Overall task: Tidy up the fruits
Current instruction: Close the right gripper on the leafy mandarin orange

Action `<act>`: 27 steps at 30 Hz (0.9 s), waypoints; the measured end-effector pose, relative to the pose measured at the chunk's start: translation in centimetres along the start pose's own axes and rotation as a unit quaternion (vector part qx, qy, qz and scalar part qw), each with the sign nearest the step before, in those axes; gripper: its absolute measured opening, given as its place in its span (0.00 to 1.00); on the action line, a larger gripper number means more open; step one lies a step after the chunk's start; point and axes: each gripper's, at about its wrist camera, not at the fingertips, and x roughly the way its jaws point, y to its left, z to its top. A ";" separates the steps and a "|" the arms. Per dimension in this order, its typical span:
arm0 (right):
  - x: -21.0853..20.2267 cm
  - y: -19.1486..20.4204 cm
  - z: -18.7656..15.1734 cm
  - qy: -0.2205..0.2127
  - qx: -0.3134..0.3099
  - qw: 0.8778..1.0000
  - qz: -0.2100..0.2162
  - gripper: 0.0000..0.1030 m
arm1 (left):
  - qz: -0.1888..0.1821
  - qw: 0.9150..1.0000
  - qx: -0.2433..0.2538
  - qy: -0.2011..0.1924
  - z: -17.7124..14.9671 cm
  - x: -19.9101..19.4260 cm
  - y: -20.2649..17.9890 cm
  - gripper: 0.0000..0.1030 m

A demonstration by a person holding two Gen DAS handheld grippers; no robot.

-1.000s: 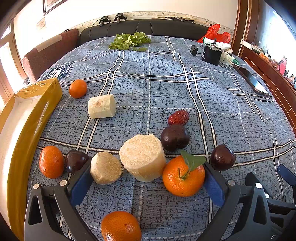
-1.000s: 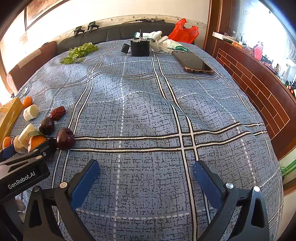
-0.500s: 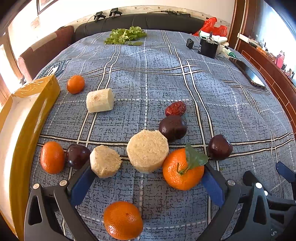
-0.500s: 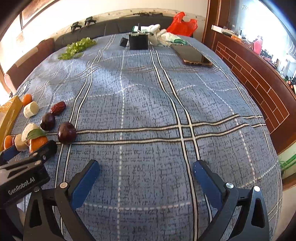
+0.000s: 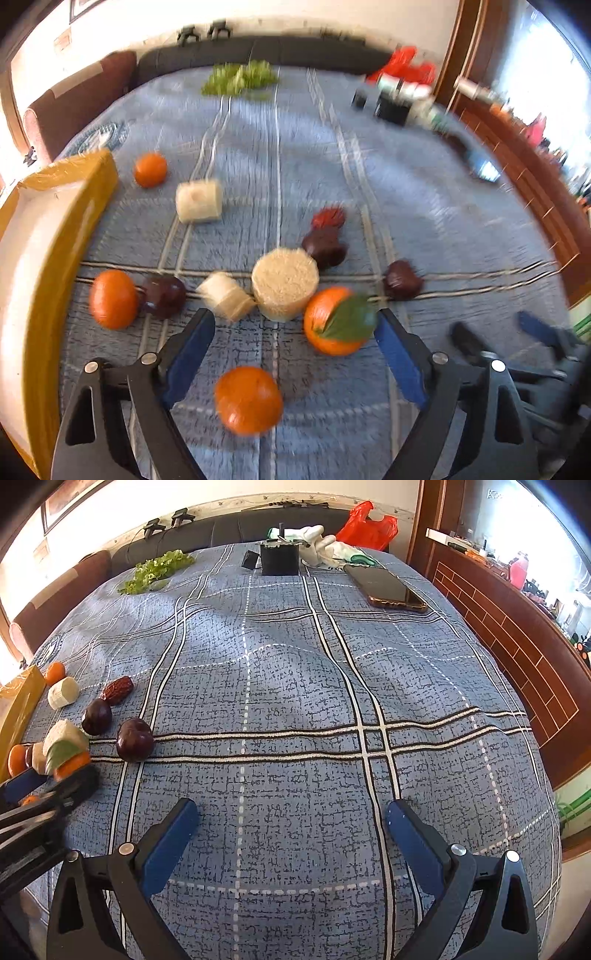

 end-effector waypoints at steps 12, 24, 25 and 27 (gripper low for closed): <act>0.3 0.0 0.2 -0.010 0.012 1.000 -0.005 1.00 | 0.027 0.953 -0.019 -0.303 -0.2 -20.3 7.4 1.00; -3.5 0.7 -0.2 -0.059 0.012 0.993 0.099 0.86 | 0.015 0.967 -0.039 -0.250 -3.3 -16.3 11.5 1.00; -3.9 1.1 -0.2 -0.065 0.006 0.991 0.119 0.85 | 0.007 0.970 -0.038 -0.241 -3.4 -15.7 11.6 1.00; -4.6 2.2 -0.1 -0.072 -0.009 0.984 0.161 0.80 | -0.003 0.974 -0.038 -0.222 -4.0 -14.9 11.8 1.00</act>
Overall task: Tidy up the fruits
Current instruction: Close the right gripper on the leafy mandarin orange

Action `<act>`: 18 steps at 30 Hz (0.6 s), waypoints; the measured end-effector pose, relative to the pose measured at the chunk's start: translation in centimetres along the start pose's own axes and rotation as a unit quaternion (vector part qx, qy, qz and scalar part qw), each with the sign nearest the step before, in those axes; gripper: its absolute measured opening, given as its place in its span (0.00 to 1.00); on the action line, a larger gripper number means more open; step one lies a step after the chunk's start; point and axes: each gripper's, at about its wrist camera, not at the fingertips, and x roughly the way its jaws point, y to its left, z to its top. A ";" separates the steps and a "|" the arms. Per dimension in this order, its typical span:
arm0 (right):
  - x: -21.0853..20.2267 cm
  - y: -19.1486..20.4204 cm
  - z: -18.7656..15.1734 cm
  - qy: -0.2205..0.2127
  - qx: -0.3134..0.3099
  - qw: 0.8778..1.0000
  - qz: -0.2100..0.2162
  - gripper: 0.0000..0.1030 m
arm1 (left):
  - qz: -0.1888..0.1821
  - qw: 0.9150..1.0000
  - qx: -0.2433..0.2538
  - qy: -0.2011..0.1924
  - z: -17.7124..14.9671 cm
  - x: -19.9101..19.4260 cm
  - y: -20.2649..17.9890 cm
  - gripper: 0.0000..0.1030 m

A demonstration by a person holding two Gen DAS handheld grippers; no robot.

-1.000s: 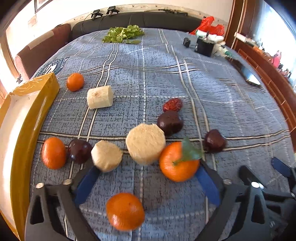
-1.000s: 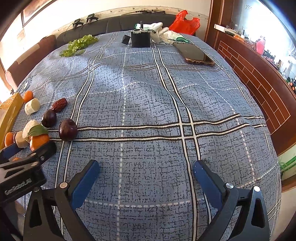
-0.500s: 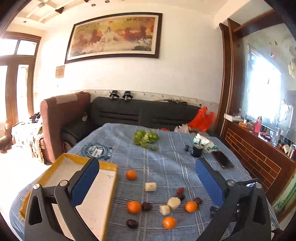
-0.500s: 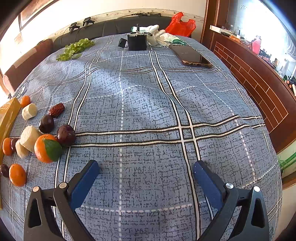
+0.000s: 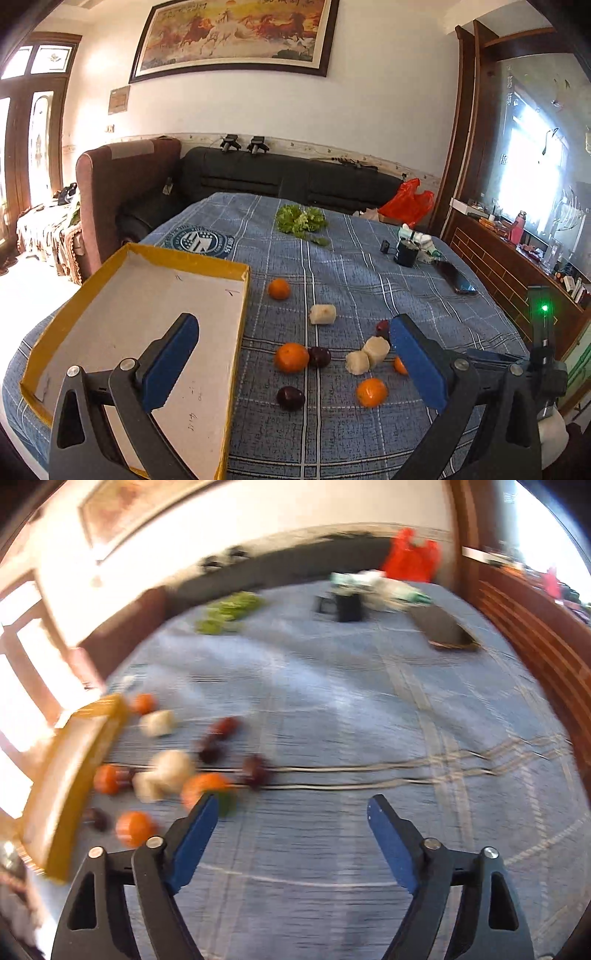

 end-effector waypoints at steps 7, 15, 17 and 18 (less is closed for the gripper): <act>3.1 3.7 0.4 0.033 -0.024 0.998 0.052 0.63 | -0.031 0.999 0.004 0.042 -0.9 1.2 0.2 0.81; 5.3 4.0 0.2 0.052 -0.014 0.997 0.061 0.39 | -0.068 0.993 0.049 0.080 -2.4 3.3 -2.8 0.81; 5.1 3.7 0.1 0.049 -0.008 0.997 0.067 0.39 | -0.074 0.991 0.059 0.094 -2.9 4.2 -3.5 0.81; 4.9 3.5 0.1 0.046 -0.004 0.997 0.069 0.39 | -0.079 0.989 0.063 0.103 -3.3 4.7 -4.0 0.81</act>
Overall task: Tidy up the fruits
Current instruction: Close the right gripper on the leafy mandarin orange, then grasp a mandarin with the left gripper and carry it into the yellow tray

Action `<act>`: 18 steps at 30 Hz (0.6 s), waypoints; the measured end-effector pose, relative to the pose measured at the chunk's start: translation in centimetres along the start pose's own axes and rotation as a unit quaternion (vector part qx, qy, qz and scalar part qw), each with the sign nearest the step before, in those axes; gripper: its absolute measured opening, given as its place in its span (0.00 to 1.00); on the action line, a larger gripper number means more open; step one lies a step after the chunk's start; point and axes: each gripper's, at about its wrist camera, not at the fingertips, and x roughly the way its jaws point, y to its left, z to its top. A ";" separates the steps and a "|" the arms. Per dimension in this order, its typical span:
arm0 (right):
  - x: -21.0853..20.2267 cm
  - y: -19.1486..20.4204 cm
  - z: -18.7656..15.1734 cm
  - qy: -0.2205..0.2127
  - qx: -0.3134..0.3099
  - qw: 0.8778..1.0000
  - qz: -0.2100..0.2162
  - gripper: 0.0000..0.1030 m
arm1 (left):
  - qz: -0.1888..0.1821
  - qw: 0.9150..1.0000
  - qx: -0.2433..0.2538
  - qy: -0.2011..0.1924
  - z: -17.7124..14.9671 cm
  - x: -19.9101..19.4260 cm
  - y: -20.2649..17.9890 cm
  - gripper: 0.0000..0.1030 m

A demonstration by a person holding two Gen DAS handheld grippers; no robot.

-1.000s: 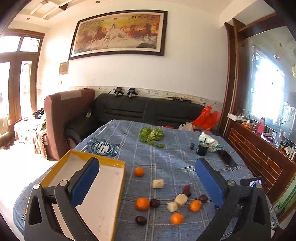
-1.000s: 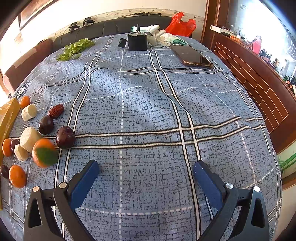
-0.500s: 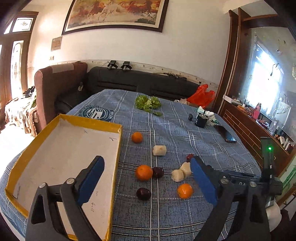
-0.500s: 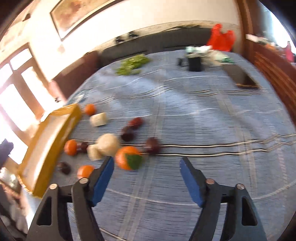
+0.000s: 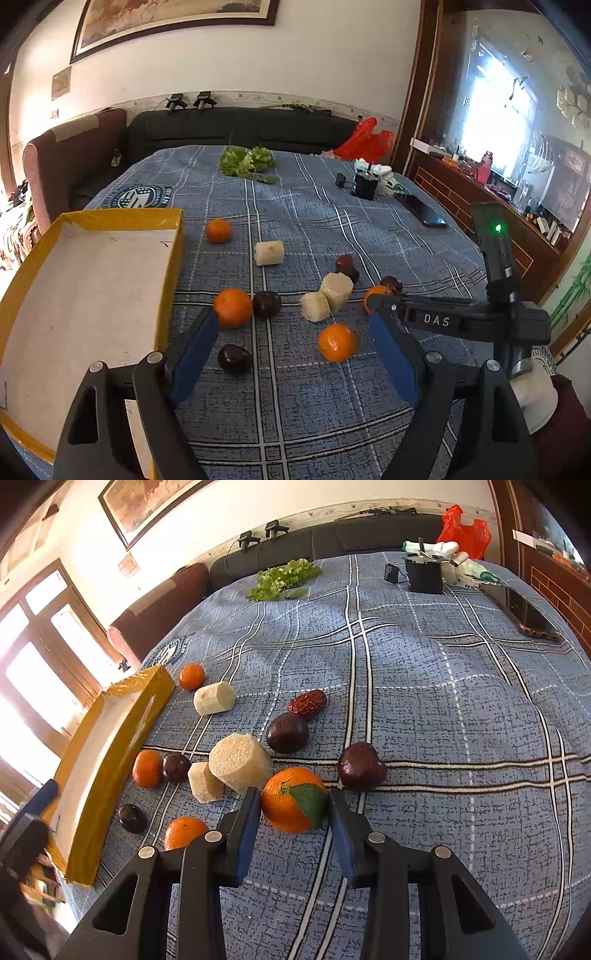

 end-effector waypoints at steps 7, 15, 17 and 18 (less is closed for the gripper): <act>-1.9 -0.8 -0.4 -0.024 0.012 1.000 0.010 0.39 | -0.026 0.997 0.028 0.066 -0.9 4.1 -2.3 0.52; -2.8 -1.3 -0.7 -0.034 0.018 0.999 0.010 0.39 | -0.004 0.993 0.038 0.112 -1.0 7.4 -3.3 0.41; -2.9 -1.3 -0.7 -0.035 0.018 0.999 0.010 0.39 | 0.007 0.991 0.043 0.127 -1.2 7.9 -3.6 0.31; -3.0 -1.3 -0.8 -0.036 0.017 0.999 0.009 0.40 | 0.012 0.991 0.045 0.126 -1.3 7.9 -3.6 0.31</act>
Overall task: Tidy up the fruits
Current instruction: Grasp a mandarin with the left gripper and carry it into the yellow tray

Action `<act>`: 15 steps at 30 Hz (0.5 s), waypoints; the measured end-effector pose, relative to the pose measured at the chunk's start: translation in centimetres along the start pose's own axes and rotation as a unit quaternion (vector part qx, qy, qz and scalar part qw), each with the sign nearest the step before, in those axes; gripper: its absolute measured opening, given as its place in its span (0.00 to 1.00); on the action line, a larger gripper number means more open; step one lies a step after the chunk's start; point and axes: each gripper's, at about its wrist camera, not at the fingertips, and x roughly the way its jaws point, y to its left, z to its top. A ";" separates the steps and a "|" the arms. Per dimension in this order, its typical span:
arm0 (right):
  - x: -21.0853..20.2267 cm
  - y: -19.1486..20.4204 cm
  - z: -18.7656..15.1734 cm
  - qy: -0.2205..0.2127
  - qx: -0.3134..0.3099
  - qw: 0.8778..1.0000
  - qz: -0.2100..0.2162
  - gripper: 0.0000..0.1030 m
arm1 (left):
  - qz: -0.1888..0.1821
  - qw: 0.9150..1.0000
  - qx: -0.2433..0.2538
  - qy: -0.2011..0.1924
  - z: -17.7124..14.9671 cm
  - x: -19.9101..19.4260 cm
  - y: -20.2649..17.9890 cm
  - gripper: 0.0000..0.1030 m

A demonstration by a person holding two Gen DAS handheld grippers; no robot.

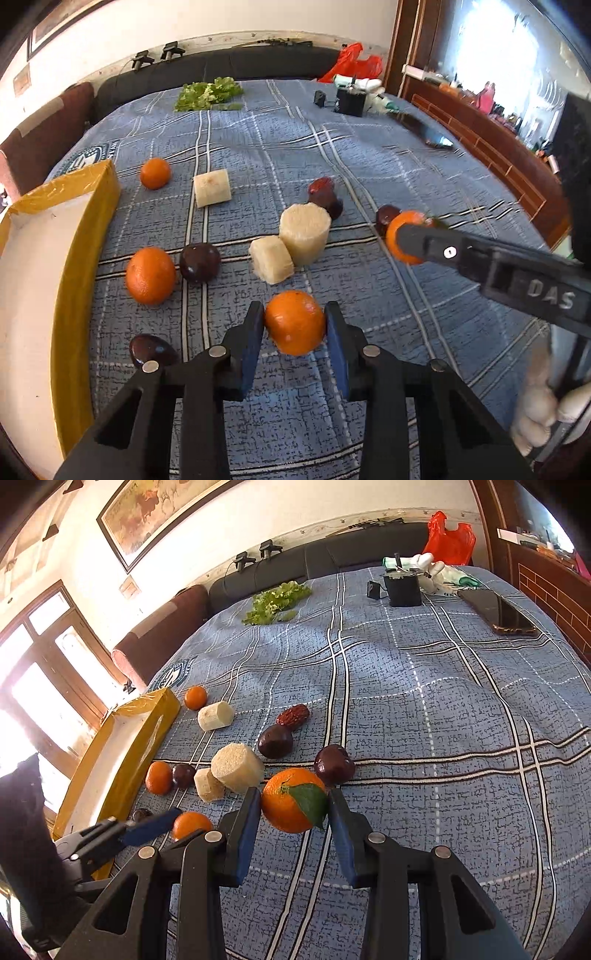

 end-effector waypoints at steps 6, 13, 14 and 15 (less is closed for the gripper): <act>-1.0 0.5 -0.1 -0.007 -0.006 1.000 -0.009 0.40 | -0.003 0.999 -0.027 -0.018 -0.3 -1.6 1.0 0.31; -3.2 3.6 0.3 -0.025 -0.043 0.999 -0.006 0.40 | 0.001 0.993 -0.085 -0.080 0.0 -8.2 5.7 0.31; -3.6 4.6 0.5 -0.029 -0.053 0.998 -0.001 0.40 | 0.008 0.992 -0.093 -0.089 -0.1 -9.3 6.6 0.31; -4.0 5.4 0.8 -0.033 -0.062 0.998 0.003 0.40 | 0.018 0.990 -0.102 -0.098 -0.1 -10.5 7.7 0.31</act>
